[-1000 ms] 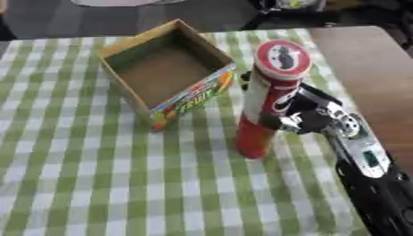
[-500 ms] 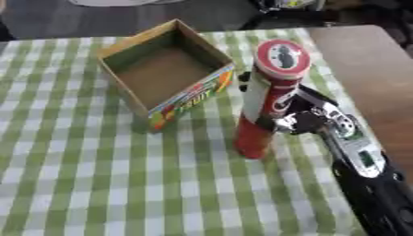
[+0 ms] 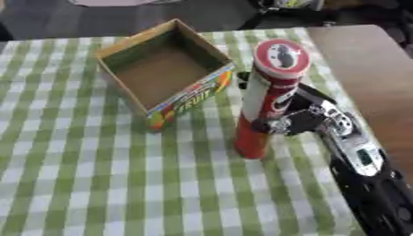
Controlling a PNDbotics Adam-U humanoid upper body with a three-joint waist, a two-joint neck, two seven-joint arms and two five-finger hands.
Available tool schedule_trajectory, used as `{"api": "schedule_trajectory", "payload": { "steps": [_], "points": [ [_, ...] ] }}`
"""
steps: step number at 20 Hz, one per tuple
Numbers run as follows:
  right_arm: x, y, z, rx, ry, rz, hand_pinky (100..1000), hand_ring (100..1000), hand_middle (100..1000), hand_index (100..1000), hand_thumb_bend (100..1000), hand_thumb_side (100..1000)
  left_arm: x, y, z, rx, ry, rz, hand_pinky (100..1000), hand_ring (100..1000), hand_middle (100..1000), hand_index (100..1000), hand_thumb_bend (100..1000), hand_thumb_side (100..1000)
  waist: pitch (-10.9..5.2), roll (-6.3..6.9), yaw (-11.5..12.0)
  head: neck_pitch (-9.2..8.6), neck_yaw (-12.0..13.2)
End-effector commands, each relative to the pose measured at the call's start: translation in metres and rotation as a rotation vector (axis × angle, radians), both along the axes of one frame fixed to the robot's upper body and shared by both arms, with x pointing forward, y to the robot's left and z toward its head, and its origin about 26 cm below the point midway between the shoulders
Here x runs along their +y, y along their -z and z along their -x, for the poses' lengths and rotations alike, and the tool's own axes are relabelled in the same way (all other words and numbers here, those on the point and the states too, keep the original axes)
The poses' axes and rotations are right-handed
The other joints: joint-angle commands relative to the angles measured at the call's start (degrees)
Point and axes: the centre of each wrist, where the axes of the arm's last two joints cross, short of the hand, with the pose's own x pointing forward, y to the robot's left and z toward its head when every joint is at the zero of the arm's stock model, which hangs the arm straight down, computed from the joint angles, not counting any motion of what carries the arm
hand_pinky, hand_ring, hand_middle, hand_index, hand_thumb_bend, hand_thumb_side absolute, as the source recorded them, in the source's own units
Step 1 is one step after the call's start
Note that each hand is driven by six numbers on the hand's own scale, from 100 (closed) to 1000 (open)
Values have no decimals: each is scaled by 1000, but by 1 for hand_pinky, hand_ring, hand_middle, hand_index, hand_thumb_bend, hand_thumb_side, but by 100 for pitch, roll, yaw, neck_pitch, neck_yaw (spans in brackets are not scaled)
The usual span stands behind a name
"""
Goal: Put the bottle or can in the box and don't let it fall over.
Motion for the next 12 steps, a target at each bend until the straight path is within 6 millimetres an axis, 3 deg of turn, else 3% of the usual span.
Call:
{"api": "schedule_trajectory", "payload": {
  "steps": [1, 7, 12],
  "points": [
    [0, -7, -2, -16, 5, -11, 845, 978, 1000, 868, 637, 123, 4, -9, 0, -21, -4, -21, 1000, 1000, 1000, 835, 216, 785, -64, 16, 14, -71, 1],
    [1, -7, -2, 1, 5, -34, 767, 941, 1000, 842, 660, 100, 4, -9, 0, -18, -2, -23, 1000, 1000, 1000, 833, 215, 785, -60, 15, 18, -73, 1],
    [1, -6, -3, 14, 16, -47, 675, 871, 1000, 791, 615, 100, 4, -9, 0, -15, -2, -27, 1000, 1000, 1000, 830, 213, 786, -51, 17, 17, -73, 3]
  ]
}}
